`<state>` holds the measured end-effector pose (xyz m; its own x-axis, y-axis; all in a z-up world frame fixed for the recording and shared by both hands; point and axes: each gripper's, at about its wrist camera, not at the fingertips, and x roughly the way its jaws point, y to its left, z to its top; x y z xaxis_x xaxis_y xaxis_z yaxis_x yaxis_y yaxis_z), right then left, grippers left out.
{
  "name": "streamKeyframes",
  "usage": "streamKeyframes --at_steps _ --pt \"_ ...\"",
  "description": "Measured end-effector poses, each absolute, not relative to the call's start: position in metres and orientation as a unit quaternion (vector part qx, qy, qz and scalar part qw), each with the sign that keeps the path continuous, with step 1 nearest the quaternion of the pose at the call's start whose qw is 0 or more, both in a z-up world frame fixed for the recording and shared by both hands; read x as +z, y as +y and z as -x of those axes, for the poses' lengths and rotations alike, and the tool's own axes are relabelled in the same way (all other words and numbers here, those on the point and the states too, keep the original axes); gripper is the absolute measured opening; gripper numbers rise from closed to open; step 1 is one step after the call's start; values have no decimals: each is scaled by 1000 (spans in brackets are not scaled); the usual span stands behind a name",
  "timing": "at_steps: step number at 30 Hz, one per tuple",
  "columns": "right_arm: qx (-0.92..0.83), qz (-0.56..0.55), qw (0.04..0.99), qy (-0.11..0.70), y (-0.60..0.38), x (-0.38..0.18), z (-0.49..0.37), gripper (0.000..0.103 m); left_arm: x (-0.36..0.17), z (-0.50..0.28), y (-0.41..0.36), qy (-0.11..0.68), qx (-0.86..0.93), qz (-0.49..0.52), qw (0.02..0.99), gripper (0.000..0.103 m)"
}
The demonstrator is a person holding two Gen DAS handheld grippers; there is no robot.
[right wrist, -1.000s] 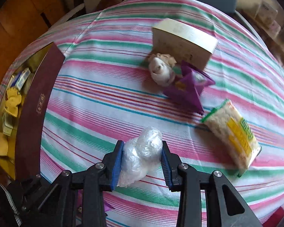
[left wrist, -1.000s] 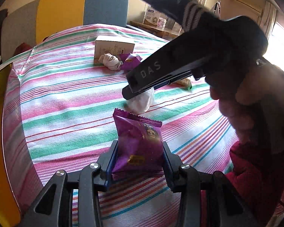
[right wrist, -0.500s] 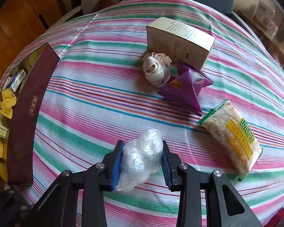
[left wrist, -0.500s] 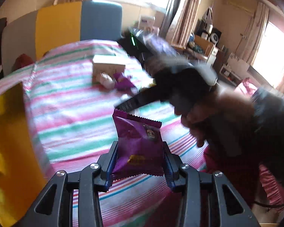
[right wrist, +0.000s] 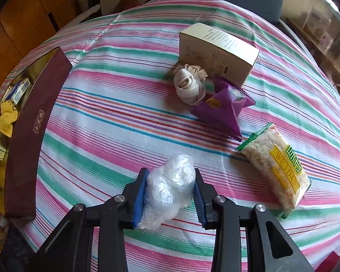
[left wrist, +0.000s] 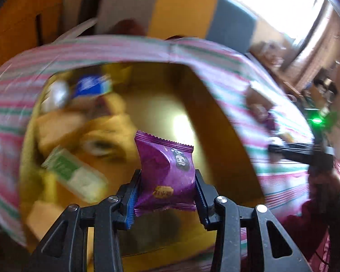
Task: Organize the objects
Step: 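Carry the purple packet toward the tray with the left gripper while the right gripper grasps the clear plastic bag, then release the purple packet and plastic bag into the gold tray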
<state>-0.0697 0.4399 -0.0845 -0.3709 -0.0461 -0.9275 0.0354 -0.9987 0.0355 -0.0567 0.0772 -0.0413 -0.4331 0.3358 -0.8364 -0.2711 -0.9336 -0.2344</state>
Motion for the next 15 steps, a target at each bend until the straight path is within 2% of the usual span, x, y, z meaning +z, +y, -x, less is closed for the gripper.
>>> streamKeyframes --at_steps 6,10,15 --pt "-828 -560 24 -3 442 -83 69 38 -60 52 51 14 841 522 144 43" --pt "-828 -560 24 -3 444 -82 69 38 -61 43 50 37 840 517 161 43" --pt "-828 -560 23 -2 440 -85 74 38 -56 33 47 33 845 509 161 45"
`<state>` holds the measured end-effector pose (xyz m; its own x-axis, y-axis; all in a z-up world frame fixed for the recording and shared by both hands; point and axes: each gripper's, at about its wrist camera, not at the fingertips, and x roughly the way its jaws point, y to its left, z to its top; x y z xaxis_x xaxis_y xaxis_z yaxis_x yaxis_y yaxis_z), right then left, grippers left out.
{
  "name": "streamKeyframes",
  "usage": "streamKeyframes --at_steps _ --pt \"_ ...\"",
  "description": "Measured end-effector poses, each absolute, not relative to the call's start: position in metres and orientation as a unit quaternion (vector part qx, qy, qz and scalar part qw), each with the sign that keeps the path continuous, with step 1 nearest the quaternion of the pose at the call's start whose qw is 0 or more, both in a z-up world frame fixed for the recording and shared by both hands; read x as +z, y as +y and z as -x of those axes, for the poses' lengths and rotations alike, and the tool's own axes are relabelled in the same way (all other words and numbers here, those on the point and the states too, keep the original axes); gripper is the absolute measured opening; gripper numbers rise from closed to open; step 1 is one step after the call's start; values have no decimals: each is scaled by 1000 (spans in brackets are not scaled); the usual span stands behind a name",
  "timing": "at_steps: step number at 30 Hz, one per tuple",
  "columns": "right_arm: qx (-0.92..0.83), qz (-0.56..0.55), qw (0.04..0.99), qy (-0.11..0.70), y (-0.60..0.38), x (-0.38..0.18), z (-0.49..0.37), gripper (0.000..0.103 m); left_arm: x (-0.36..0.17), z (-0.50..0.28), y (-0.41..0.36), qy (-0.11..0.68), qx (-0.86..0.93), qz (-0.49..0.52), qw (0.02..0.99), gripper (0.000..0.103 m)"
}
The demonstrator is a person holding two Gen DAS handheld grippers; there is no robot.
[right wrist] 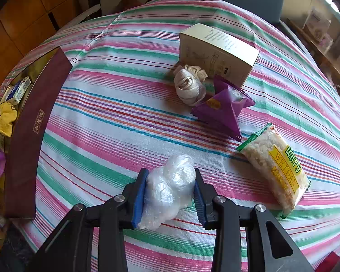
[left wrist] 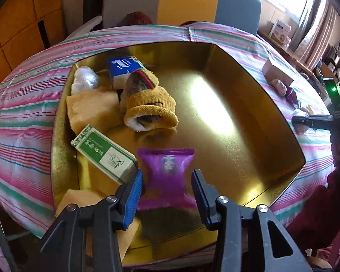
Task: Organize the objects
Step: 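Release the purple packet and plastic bag into the gold tray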
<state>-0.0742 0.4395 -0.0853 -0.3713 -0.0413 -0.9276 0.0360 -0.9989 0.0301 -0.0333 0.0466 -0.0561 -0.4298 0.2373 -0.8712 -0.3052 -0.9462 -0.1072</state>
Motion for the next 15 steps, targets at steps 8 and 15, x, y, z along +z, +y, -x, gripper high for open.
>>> streamKeyframes --at_steps 8,15 --pt "-834 -552 11 10 435 -85 76 38 -31 33 29 -20 868 471 156 45" --pt "-866 -499 14 -25 430 -42 62 38 -12 38 -5 -62 894 429 118 45"
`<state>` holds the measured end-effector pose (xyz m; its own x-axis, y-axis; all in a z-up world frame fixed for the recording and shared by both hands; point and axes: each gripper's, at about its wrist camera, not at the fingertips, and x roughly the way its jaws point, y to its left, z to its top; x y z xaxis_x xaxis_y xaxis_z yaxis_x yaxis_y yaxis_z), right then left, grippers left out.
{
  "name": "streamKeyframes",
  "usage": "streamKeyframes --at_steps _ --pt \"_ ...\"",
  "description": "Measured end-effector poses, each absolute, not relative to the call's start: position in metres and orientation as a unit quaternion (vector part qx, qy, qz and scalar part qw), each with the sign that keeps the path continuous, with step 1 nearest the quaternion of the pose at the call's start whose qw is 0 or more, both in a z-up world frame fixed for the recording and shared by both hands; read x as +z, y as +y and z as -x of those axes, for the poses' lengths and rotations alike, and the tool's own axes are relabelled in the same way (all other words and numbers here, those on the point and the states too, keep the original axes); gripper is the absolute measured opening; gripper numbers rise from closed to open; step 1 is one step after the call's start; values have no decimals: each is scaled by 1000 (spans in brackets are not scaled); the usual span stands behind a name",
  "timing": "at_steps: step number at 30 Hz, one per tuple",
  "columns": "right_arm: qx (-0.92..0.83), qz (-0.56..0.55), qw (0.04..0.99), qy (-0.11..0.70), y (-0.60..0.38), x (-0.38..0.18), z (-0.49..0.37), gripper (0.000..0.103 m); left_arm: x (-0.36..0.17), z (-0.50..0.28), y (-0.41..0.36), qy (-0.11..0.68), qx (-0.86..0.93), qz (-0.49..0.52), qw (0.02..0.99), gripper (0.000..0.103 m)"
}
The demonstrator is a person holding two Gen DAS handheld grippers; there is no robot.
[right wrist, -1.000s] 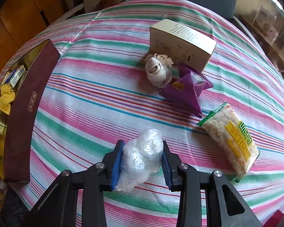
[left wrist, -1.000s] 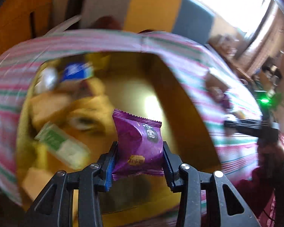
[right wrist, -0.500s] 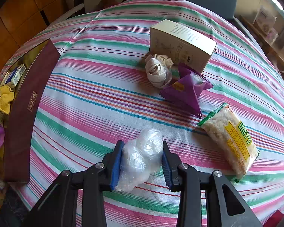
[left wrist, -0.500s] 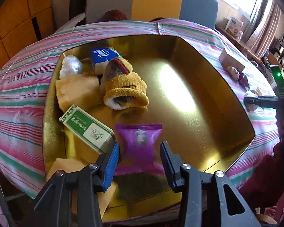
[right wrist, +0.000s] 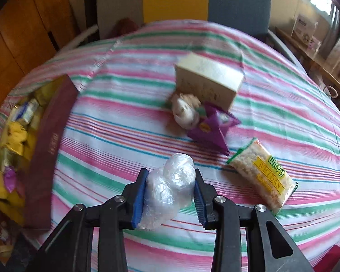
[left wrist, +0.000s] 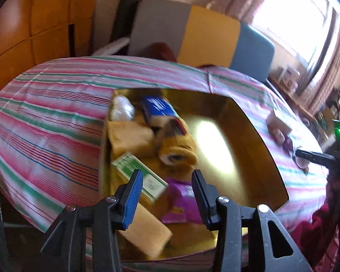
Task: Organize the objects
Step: 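Release the purple packet and plastic bag into the gold tray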
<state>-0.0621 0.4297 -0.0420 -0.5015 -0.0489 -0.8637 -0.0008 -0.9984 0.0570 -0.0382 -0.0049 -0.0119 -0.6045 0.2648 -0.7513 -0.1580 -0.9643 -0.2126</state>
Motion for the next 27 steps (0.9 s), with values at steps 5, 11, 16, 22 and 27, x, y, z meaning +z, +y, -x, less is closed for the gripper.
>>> streamKeyframes --at_steps 5,11,16,22,27 --pt "-888 -448 100 -2 356 2 50 39 -9 42 -23 -82 900 419 92 45" --pt "-866 -446 219 61 239 1 46 40 -11 45 -36 -95 901 417 79 45" --pt "-812 -511 256 116 166 -46 52 45 -14 44 -39 -98 899 419 76 45" --pt "-782 -530 318 78 135 -62 46 59 -18 44 -35 -86 898 425 74 45" --pt "-784 -528 322 48 135 -64 43 68 -17 39 -23 -60 902 421 78 45"
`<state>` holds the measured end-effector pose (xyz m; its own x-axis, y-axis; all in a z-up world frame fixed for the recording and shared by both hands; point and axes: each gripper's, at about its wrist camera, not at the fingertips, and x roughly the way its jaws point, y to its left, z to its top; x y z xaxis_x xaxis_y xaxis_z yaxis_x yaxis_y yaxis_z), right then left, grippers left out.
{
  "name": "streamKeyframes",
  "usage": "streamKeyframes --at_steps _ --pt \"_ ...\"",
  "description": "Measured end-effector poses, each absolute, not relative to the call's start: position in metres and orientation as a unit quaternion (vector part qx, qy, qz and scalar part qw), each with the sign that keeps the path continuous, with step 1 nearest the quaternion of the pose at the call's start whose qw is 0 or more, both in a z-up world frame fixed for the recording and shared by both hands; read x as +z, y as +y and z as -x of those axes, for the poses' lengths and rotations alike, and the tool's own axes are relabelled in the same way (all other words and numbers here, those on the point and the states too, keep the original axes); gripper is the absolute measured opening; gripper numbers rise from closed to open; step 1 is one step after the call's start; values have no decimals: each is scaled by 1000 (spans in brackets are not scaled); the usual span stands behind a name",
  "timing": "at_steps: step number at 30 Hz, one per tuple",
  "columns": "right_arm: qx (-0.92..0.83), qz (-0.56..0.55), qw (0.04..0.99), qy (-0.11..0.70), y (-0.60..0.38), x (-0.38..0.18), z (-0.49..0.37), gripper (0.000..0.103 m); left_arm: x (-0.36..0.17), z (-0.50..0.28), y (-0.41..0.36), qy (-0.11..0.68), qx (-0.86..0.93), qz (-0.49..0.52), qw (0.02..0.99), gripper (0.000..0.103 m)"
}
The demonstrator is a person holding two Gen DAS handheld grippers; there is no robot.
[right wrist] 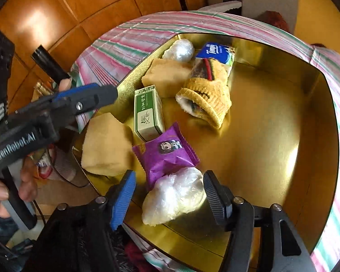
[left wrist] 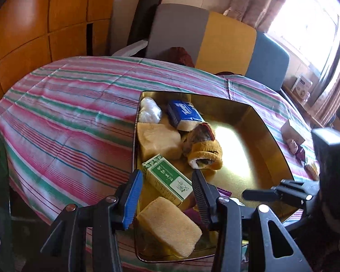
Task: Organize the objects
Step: 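Release the purple packet and plastic bag into the gold tray, then reach the left gripper to the white cloth bundle and grasp it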
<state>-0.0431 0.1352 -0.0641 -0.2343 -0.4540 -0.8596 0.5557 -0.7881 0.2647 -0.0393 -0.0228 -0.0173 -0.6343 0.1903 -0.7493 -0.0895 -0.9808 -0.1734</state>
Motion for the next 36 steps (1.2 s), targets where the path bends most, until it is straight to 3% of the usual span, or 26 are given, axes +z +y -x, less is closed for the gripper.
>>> streamKeyframes --at_steps 5,19,31,36 --pt "-805 -507 309 20 157 -45 42 77 -13 34 -10 -33 906 413 85 45" --pt "-873 -452 182 -11 281 8 43 86 -5 28 30 16 906 409 113 45" --pt "-899 -434 -55 -39 467 1 63 89 5 32 96 68 893 414 164 46" --pt "-874 -421 -182 -163 555 -21 51 87 6 31 135 90 885 415 194 46"
